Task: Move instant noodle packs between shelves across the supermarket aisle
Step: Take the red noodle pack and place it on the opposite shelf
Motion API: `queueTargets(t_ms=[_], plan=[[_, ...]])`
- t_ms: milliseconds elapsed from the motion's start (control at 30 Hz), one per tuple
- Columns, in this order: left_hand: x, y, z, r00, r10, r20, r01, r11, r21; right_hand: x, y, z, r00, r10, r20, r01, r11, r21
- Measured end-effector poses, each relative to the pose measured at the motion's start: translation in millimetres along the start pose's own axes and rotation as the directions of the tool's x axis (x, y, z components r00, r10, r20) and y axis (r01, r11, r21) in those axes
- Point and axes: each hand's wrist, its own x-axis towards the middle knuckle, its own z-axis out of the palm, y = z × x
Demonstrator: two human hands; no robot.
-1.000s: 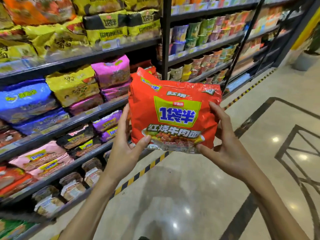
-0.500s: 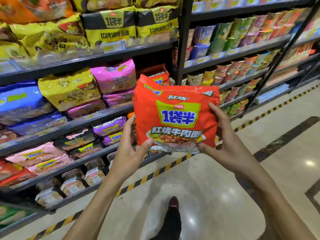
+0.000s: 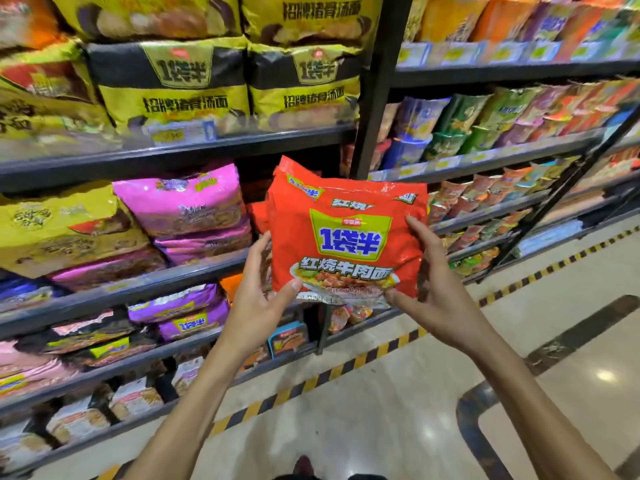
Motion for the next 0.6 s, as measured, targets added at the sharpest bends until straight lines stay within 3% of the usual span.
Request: queueTargets(t_ms=[333, 600], plan=[[52, -26, -9, 0.988, -0.038, -0.152, 0.051, 0.995, 0.088, 96, 42, 26, 0.993, -0.075, 0.092, 0.075, 0.997, -0.001], [97, -47, 1, 0.966, 0.056, -0.253, -0.023, 0.991, 0.133, 159, 70, 23, 0.967, -0.216, 0.138, 0.211, 0.976, 0.052]])
